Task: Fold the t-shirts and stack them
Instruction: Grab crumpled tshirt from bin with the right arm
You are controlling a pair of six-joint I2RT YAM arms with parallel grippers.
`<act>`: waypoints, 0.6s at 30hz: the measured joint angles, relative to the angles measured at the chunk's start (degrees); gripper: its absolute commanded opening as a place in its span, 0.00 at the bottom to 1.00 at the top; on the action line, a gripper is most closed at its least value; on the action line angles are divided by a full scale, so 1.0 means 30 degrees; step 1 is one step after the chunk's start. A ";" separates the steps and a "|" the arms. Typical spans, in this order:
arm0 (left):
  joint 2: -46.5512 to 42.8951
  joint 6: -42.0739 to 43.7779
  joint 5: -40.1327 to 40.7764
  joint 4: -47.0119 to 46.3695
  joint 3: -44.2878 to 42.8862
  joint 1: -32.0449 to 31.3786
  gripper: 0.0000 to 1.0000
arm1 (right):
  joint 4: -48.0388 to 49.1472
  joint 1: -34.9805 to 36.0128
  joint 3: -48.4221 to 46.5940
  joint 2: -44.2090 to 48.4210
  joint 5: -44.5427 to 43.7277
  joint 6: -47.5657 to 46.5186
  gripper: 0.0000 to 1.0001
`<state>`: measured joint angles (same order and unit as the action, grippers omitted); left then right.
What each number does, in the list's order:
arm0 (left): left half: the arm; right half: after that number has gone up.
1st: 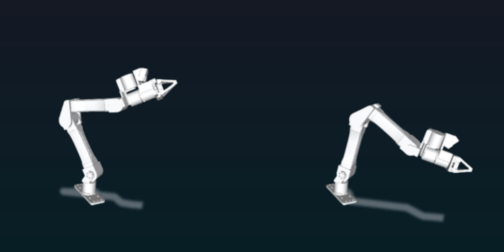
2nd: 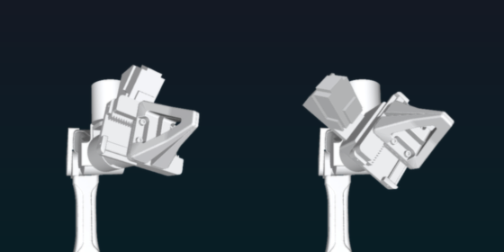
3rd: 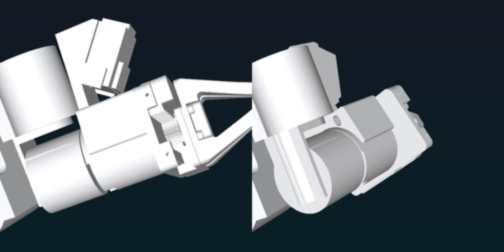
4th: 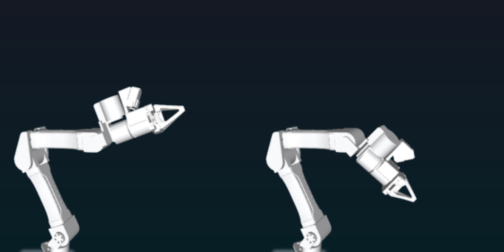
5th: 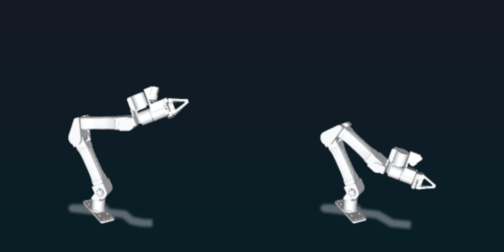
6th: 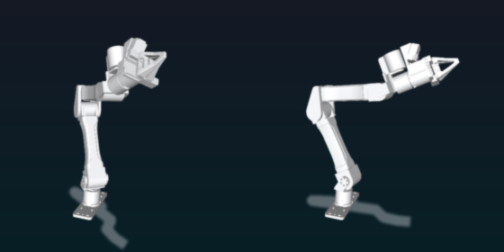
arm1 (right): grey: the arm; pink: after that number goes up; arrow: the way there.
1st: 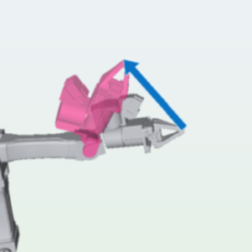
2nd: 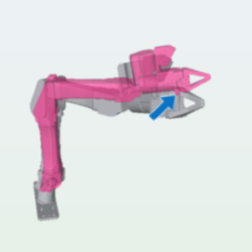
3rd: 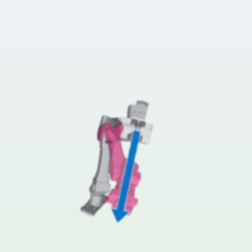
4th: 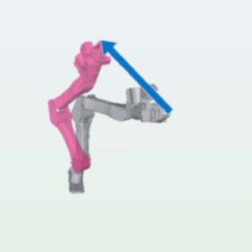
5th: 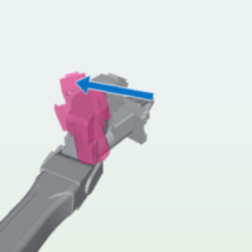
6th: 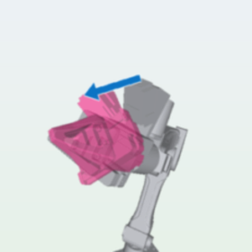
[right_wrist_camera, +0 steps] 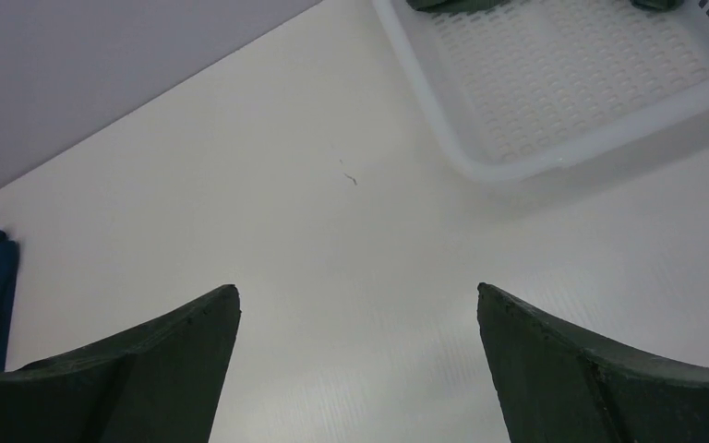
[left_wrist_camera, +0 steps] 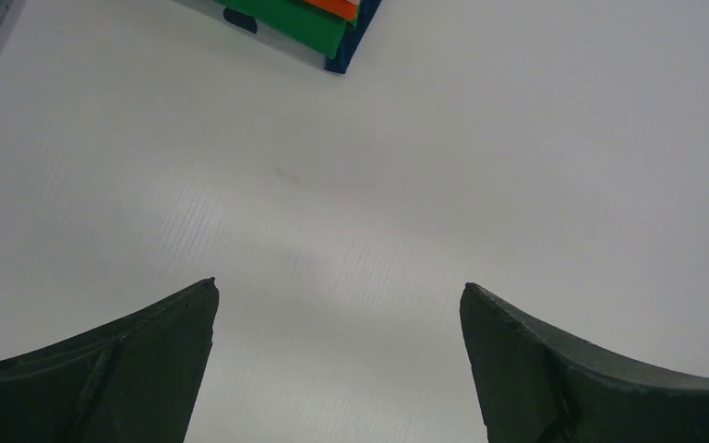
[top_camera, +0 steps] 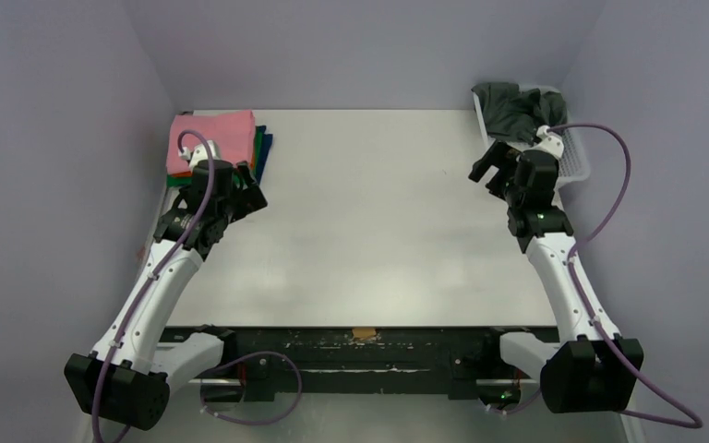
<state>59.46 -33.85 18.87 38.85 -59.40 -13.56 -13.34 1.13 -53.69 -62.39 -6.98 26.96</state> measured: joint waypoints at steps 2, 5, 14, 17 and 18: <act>0.0000 0.0000 0.0015 0.0022 0.0000 0.0000 1.00 | 0.0328 0.0000 -0.0117 -0.0408 -0.0437 -0.0007 0.99; 0.0015 0.0000 0.0044 0.0066 -0.0058 0.0000 1.00 | 0.0131 -0.0007 -0.1807 -0.2331 -0.1428 -0.0117 0.99; 0.0729 -0.0015 0.0627 0.0568 -0.1173 0.0000 1.00 | -0.0838 -0.2623 -1.2757 -1.2364 -0.1370 0.0801 0.97; 0.0889 -0.0022 0.0838 0.0947 -0.1362 0.0000 1.00 | -0.1122 -0.3701 -1.6881 -1.6597 -0.0867 0.1501 0.95; 0.0918 -0.0022 0.0882 0.1049 -0.1428 0.0000 1.00 | -0.1195 -0.3985 -1.8127 -1.8003 -0.0627 0.1741 0.95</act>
<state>62.22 -33.91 21.52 42.00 -63.68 -13.56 -16.93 -10.83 -108.07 -116.40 -8.86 32.18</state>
